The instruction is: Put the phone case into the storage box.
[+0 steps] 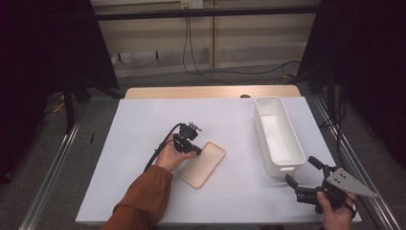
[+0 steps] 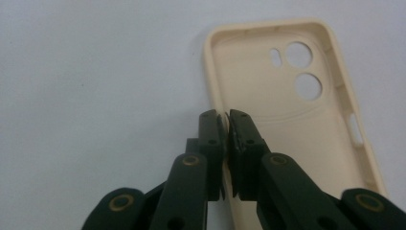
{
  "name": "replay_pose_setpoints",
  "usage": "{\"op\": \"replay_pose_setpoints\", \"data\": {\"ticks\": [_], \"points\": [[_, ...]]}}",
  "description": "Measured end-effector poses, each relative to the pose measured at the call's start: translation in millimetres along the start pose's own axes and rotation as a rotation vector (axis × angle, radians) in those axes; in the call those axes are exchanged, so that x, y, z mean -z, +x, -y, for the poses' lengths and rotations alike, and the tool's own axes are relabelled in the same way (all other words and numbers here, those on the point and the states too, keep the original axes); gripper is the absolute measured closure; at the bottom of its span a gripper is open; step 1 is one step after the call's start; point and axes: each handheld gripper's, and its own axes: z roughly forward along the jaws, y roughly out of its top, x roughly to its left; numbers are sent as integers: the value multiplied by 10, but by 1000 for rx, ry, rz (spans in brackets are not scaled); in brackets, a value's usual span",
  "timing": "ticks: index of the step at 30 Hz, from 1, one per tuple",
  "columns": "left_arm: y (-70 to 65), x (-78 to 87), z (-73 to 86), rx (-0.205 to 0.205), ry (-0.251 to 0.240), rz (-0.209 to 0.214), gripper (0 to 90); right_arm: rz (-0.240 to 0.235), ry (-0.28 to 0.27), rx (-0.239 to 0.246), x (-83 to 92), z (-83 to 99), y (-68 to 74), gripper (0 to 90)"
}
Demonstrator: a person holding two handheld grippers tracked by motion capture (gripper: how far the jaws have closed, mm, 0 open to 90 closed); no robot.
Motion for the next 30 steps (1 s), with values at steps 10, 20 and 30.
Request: {"op": "replay_pose_setpoints", "data": {"ticks": [10, 20, 30], "points": [[-5, -3, 5, -6, -4, -18, 883, 0, 0, 0, 0, 0, -1, 0], [-9, -7, 23, 6, -32, -17, 887, 1, 1, 0, 3, 2, -5, 0], [-35, 25, 19, 1, -48, -36, 887, 1, 2, 0, 1, 2, -4, 0]]}}
